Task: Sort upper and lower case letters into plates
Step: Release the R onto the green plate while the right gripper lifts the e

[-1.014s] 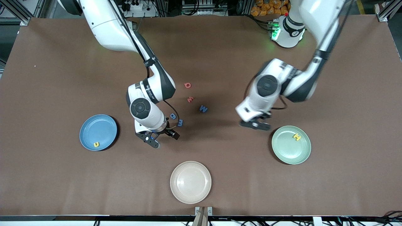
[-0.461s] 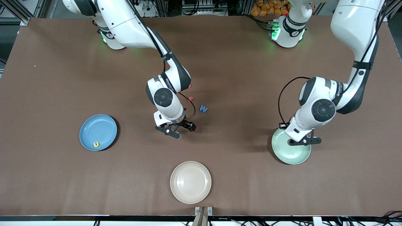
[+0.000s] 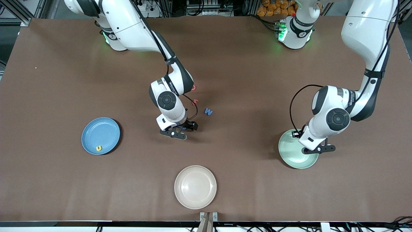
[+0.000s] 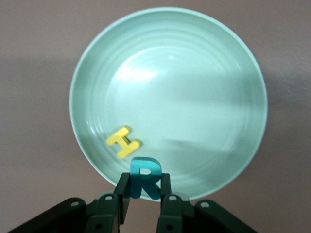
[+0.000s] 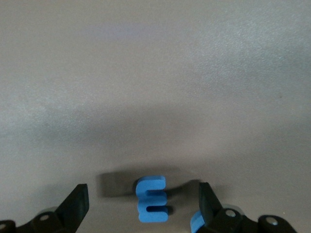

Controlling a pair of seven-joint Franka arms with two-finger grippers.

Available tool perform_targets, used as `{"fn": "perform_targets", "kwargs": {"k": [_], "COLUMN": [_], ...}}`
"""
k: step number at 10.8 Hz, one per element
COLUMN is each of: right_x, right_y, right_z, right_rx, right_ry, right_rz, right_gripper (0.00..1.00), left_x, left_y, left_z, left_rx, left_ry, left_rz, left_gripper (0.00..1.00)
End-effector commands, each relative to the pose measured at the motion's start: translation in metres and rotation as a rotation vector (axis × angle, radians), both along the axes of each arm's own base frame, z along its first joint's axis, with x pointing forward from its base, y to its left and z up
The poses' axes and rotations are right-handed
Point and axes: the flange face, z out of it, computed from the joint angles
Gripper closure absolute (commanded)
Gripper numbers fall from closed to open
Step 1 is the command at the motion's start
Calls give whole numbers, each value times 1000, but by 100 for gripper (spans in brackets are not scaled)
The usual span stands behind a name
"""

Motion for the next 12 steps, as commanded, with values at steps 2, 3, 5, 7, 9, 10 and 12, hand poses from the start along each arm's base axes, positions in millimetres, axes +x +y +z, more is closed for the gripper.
{"fn": "perform_targets", "kwargs": {"k": [2,3,5,7,9,10,12], "right_x": [-6,-8,-11,-11,-11,-11,-12], "right_y": [3,5,4,4,4,4,3], "right_z": [4,3,0,-2,-3,-3,-8], "right_rx": [0,-2,-14,-31,-32,-33,-43], "right_ry": [-5,-3,7,3,2,2,3], "right_rz": [17,21,31,48,50,51,58], "right_gripper": [0,0,0,0,0,0,0], "left_x": [13,13,18,13,8,4,-5], "left_y": [4,2,-8,-54,-76,-92,-122], "left_z": [-1,0,12,26,32,35,42], "left_rx": [-20,-20,-27,-36,-33,-39,-78], "left_ry": [-12,-14,-39,-62,-74,-77,-74], "left_rz": [-27,-30,-29,-72,-57,-79,-87], "left_gripper": [0,0,0,0,0,0,0]}}
